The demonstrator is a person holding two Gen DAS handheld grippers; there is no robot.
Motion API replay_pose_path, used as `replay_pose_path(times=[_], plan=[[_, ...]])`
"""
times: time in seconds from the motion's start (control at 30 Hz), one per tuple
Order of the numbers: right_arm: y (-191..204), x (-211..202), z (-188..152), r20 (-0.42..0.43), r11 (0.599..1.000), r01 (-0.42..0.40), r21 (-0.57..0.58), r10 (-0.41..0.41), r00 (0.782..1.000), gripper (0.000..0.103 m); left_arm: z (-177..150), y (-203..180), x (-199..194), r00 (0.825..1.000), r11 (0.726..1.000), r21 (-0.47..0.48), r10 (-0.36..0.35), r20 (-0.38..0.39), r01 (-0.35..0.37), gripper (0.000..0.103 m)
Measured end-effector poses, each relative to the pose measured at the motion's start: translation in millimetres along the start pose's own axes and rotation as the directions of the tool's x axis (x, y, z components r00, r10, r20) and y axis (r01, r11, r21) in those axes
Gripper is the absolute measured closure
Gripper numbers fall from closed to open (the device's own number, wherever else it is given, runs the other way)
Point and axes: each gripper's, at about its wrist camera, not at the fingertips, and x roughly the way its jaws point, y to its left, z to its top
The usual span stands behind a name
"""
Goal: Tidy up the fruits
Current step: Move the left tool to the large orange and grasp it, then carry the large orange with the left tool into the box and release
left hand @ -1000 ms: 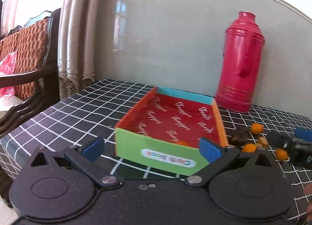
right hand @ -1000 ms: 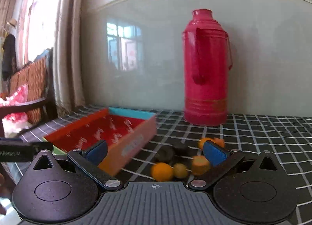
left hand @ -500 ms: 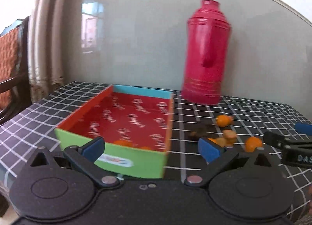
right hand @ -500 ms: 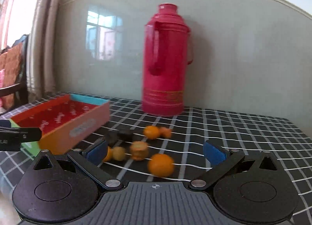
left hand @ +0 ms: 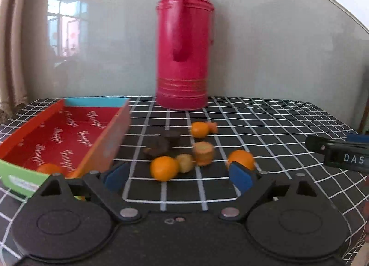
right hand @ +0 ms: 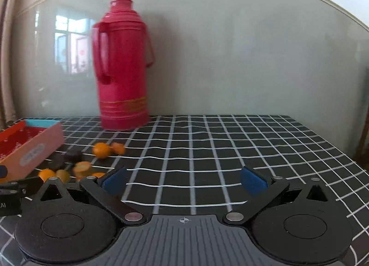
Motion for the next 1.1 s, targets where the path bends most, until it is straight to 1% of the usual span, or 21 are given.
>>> replay_pose_path(times=[0.03,0.1,0.23,0.27,0.4,0.47,0.53,0.6,0.7,0.83,0.93,1.0,1.1], plan=[[-5,0,-1,-0.001,1.000,0.007,0.004,-0.007,1.000,0.000,0,-5,4,1.000,1.000,0.005,-0.010,-0.007,0.010,0.019],[-14,4,-1,-0.008,1.000,0.019,0.014,-0.019,1.000,0.000,0,-13,12,0.999,1.000,0.008,-0.026,-0.023,0.026,0.026],[-28,10,-2,-0.026,0.999,0.045,0.031,-0.044,0.999,0.000,1,-27,29,0.997,0.998,0.017,-0.060,-0.049,0.061,0.028],[-32,12,-2,-0.031,0.998,0.051,0.037,-0.050,0.998,0.000,2,-30,33,0.996,0.997,0.013,-0.075,-0.053,0.076,0.030],[-43,15,-3,-0.037,0.996,0.069,0.050,-0.067,0.997,0.000,0,-42,47,0.989,0.993,0.015,-0.111,-0.098,0.113,0.042],[-48,18,-2,-0.040,0.995,0.075,0.060,-0.073,0.997,0.000,1,-48,53,0.989,0.994,0.031,-0.099,-0.107,0.103,0.042],[-51,21,-2,-0.047,0.994,0.083,0.069,-0.080,0.996,0.000,1,-52,58,0.989,0.995,0.029,-0.094,-0.114,0.098,0.045],[-53,24,-2,-0.054,0.993,0.091,0.076,-0.087,0.995,0.000,1,-53,62,0.986,0.995,0.026,-0.096,-0.135,0.100,0.055],[-55,30,-1,-0.078,0.990,0.113,0.080,-0.107,0.991,0.000,0,-54,65,0.984,0.995,0.030,-0.094,-0.150,0.100,0.054],[-51,31,-2,-0.093,0.992,0.098,0.083,-0.090,0.992,0.000,4,-54,68,0.982,0.994,0.027,-0.097,-0.163,0.103,0.056],[-47,33,-3,-0.096,0.994,0.093,0.064,-0.087,0.992,0.000,6,-56,74,0.978,0.993,0.026,-0.110,-0.177,0.116,0.065],[-47,34,-3,-0.101,0.993,0.099,0.066,-0.092,0.991,0.000,6,-58,75,0.977,0.992,0.036,-0.114,-0.178,0.123,0.074],[-48,35,-4,-0.109,0.992,0.104,0.070,-0.096,0.989,0.000,6,-58,75,0.977,0.991,0.032,-0.123,-0.173,0.130,0.075]])
